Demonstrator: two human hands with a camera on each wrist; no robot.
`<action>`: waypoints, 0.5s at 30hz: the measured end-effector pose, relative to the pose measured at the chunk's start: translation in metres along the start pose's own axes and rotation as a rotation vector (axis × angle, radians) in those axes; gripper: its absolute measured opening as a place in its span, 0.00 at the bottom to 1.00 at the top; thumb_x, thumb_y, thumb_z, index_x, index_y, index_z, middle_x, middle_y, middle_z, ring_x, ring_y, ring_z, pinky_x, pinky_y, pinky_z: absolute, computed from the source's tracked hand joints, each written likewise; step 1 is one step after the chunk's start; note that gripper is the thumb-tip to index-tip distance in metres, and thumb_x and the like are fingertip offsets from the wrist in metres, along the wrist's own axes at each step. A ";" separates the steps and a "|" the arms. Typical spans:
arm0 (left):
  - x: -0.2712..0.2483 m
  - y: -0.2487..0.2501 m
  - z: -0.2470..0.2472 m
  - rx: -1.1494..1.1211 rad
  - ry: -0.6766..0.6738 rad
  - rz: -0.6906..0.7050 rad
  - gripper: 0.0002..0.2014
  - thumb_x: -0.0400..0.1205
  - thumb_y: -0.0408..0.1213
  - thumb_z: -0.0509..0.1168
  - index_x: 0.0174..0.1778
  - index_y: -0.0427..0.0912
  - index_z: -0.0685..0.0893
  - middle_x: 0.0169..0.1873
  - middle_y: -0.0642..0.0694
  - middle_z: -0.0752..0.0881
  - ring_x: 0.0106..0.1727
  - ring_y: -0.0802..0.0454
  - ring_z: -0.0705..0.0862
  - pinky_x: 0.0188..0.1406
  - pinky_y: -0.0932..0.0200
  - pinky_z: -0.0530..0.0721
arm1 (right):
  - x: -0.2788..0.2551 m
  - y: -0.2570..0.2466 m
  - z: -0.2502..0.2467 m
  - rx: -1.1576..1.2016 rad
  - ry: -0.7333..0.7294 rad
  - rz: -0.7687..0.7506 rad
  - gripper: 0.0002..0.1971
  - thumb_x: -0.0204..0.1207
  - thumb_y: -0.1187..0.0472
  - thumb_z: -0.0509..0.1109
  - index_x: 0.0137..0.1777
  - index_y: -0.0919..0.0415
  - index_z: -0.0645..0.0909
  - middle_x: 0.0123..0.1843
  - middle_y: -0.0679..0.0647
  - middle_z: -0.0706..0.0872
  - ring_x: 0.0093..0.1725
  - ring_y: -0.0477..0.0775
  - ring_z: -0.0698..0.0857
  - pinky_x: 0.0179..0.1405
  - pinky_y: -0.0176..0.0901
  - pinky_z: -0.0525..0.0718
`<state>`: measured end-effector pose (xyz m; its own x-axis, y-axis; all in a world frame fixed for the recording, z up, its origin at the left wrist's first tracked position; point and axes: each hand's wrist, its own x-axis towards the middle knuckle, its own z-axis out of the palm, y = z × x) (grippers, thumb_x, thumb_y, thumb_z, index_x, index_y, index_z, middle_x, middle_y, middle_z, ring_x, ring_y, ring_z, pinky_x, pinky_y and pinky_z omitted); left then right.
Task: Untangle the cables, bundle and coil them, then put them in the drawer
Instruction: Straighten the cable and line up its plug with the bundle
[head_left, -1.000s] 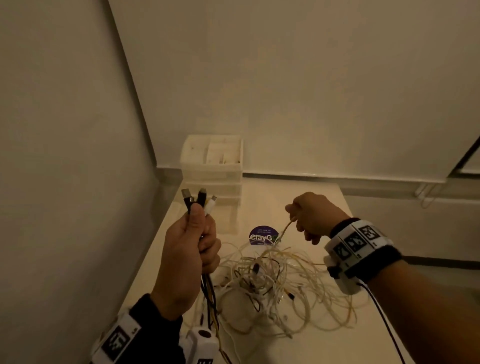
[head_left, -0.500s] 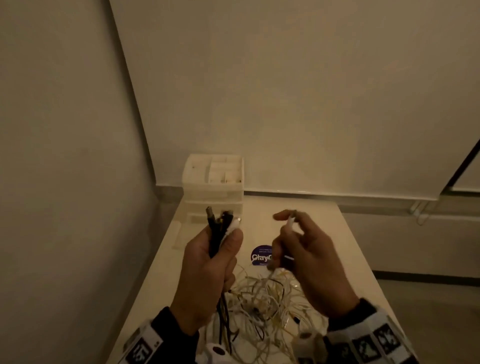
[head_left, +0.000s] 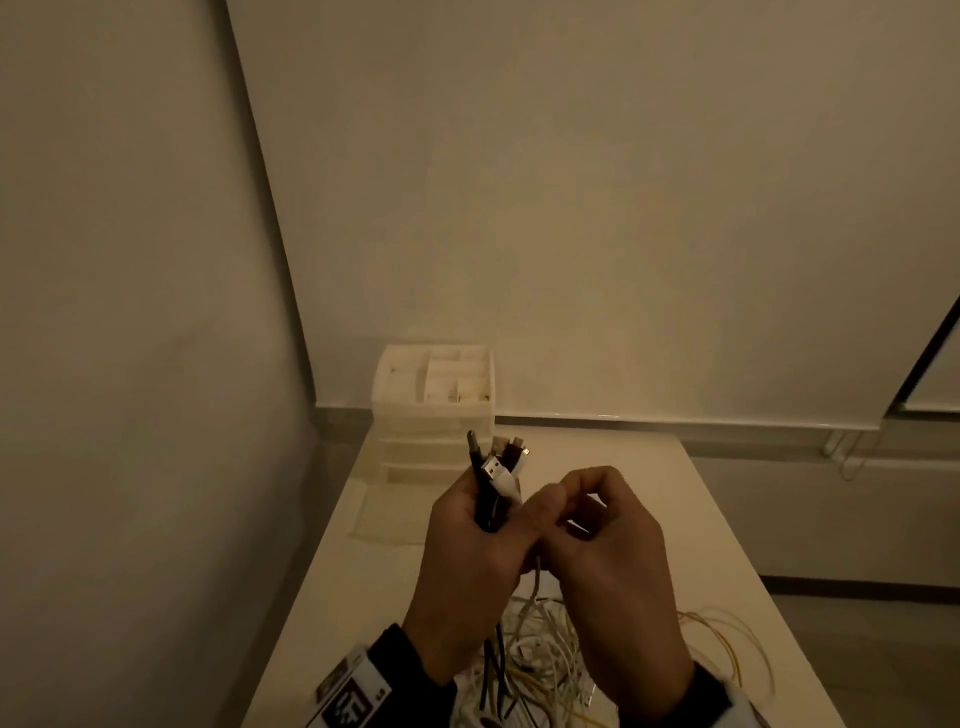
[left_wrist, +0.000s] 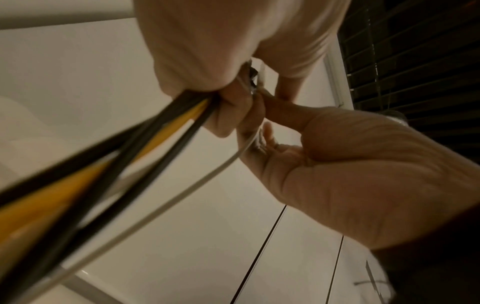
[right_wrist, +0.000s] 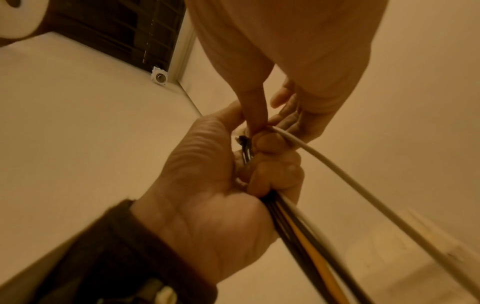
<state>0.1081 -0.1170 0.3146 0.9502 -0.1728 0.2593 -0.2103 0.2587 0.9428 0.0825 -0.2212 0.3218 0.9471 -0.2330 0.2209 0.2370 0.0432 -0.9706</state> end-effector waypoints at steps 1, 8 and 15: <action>0.000 -0.001 0.001 0.004 0.012 -0.015 0.17 0.76 0.42 0.68 0.61 0.43 0.83 0.41 0.44 0.90 0.44 0.46 0.91 0.38 0.54 0.88 | 0.001 0.001 0.001 -0.030 0.002 -0.015 0.09 0.70 0.67 0.77 0.40 0.61 0.78 0.36 0.64 0.85 0.37 0.73 0.86 0.36 0.67 0.88; 0.021 0.013 -0.023 0.146 0.181 0.056 0.24 0.79 0.62 0.54 0.26 0.47 0.74 0.23 0.42 0.69 0.23 0.51 0.67 0.23 0.55 0.68 | -0.003 0.028 0.007 -0.314 -0.273 -0.189 0.10 0.76 0.58 0.73 0.48 0.50 0.73 0.35 0.56 0.85 0.29 0.52 0.84 0.30 0.46 0.85; 0.045 0.047 -0.065 -0.043 0.207 0.146 0.24 0.77 0.64 0.50 0.26 0.47 0.63 0.20 0.52 0.60 0.16 0.58 0.57 0.15 0.70 0.59 | -0.007 0.174 -0.034 -0.602 -0.465 -0.014 0.12 0.85 0.53 0.58 0.38 0.46 0.72 0.30 0.47 0.79 0.30 0.41 0.77 0.33 0.30 0.70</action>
<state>0.1558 -0.0511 0.3574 0.9383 0.0666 0.3393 -0.3428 0.3072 0.8877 0.1099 -0.2455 0.1479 0.9701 0.2097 0.1221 0.2172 -0.5257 -0.8225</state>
